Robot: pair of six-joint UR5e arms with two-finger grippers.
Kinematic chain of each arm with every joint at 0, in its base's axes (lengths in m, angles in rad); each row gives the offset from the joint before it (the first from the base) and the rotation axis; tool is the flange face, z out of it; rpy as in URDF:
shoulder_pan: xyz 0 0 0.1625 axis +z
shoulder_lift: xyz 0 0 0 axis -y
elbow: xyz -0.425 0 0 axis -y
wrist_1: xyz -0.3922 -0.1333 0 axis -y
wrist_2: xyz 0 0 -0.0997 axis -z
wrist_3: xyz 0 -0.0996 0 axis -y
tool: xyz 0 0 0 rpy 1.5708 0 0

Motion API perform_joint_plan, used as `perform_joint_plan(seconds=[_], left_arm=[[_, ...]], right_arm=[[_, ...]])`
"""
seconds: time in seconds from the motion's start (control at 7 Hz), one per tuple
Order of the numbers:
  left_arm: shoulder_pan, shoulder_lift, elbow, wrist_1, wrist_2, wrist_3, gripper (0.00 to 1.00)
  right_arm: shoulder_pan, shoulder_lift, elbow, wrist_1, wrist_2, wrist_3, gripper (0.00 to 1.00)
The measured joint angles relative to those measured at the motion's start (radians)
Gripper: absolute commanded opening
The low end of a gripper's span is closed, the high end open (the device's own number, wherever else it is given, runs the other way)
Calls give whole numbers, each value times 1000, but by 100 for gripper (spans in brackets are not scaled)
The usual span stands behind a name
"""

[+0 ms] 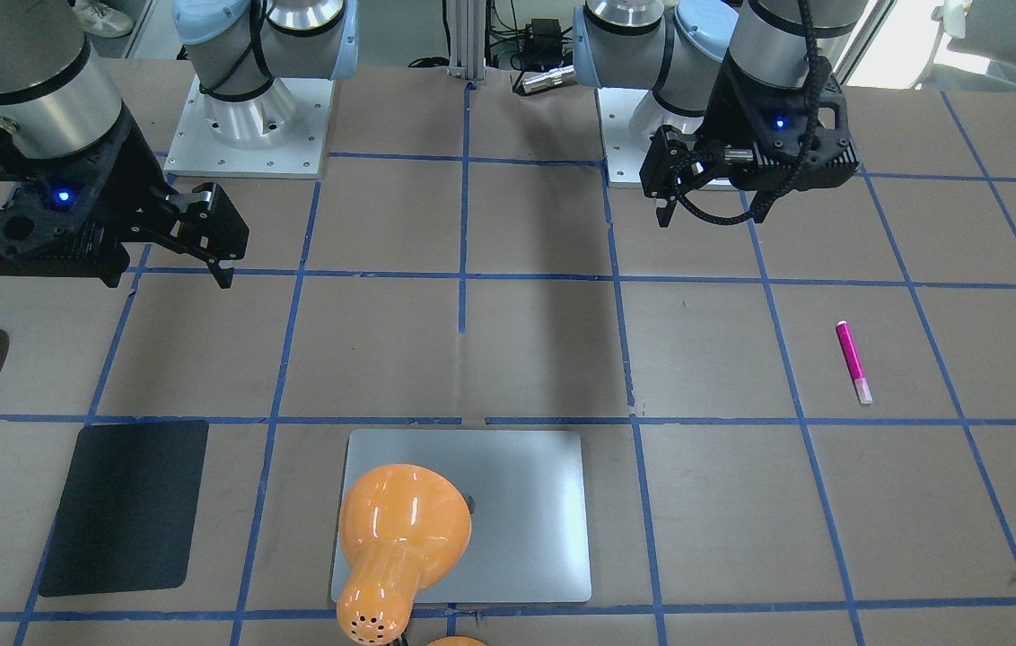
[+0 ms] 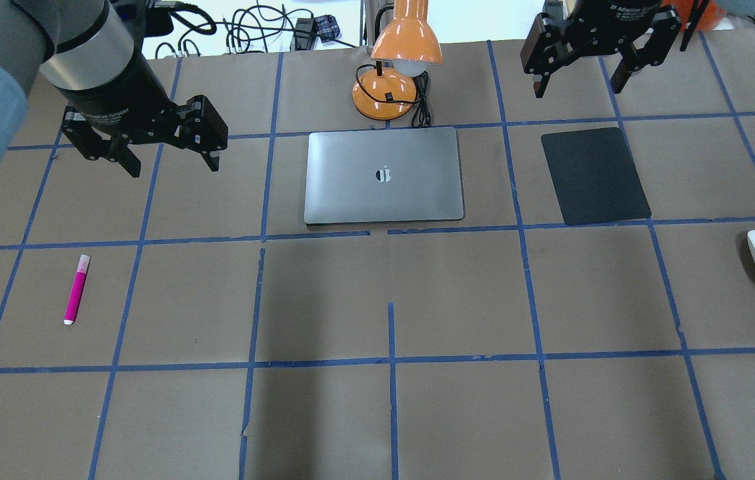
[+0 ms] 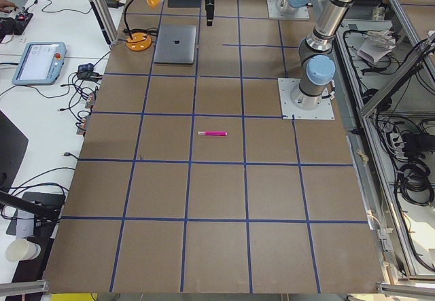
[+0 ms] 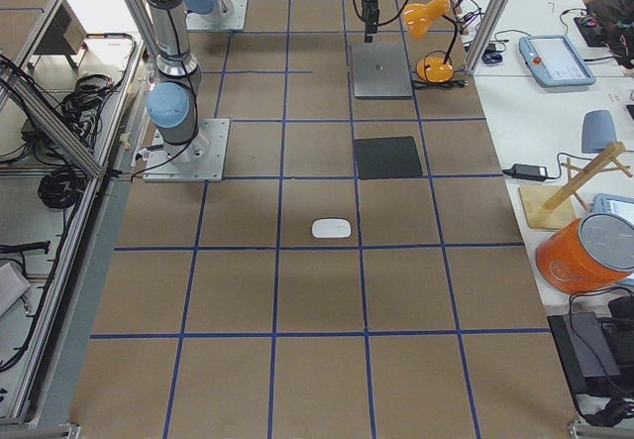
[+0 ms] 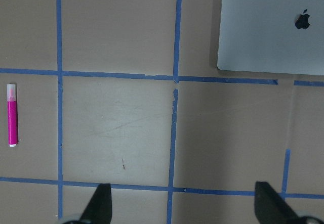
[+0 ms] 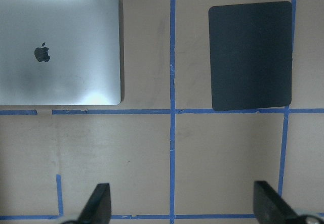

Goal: Place pen and mouse around notebook

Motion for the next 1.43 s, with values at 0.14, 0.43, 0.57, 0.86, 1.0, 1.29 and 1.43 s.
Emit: perform_joint_plan(seconds=[0.14,0.43,0.57,0.86,1.0,1.29,1.43], left_arm=[[0,0,-1,0,0,0,100],[0,1,-2,0,1,0,100],[0,1,-3,0,1,0,100],[1,2,-9,0,2,0,100],[3,2,-10,0,2,1,100],[17,5,-11,-1,13,27,100],[56,5,-20,-2,32,81,100]], right_arm=[[1,0,0,0,0,6,100],[-3,5,1,-4,0,8,100],[-28,11,7,-5,-3,-3,100],[-200,19,88,-15,3,-146,100],[-308,27,151,-61,2,-277,100],[-499,98,260,-247,-10,-521,100],[-567,136,293,-308,-31,-594,100]])
